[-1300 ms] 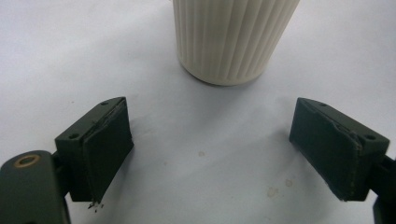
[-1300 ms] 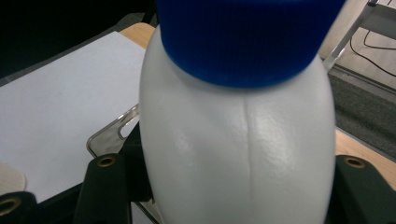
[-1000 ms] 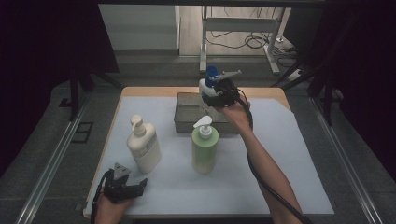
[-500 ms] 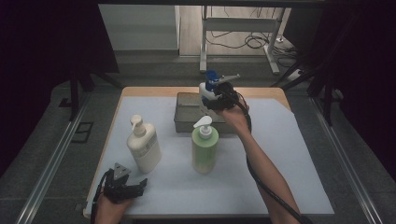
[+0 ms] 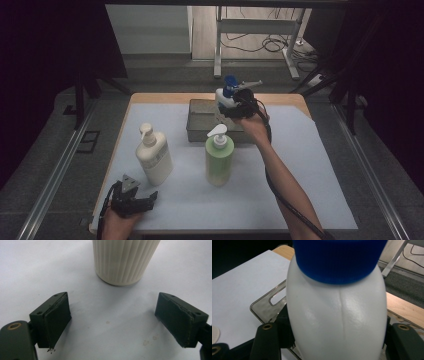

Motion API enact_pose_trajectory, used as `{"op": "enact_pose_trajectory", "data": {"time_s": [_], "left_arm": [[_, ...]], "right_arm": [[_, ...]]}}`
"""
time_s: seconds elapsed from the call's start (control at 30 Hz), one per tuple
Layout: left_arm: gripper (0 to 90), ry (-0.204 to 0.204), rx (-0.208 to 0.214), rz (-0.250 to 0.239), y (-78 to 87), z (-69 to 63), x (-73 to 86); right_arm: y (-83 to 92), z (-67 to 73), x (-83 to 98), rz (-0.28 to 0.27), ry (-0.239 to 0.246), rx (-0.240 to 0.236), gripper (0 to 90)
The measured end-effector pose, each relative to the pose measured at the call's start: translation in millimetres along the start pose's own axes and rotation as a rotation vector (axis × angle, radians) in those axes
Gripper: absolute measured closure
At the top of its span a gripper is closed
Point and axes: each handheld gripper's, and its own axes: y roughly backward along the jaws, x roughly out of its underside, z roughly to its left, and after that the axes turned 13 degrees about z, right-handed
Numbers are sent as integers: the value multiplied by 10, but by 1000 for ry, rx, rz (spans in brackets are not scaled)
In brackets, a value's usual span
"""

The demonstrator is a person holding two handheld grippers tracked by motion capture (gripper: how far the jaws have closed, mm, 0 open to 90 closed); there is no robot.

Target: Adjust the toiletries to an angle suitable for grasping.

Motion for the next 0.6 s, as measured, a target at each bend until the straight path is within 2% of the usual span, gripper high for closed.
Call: {"op": "enact_pose_trajectory", "data": {"time_s": [0.2,0.47,0.6], "left_arm": [[125,0,0,0,0,0,0],[125,2,1,-1,0,-3,1],[125,1,1,-1,-1,-3,1]], "right_arm": [[16,-23,25,-20,12,-21,339],[111,-2,101,-30,36,-18,304],[161,-3,154,-33,33,-26,303]]}}
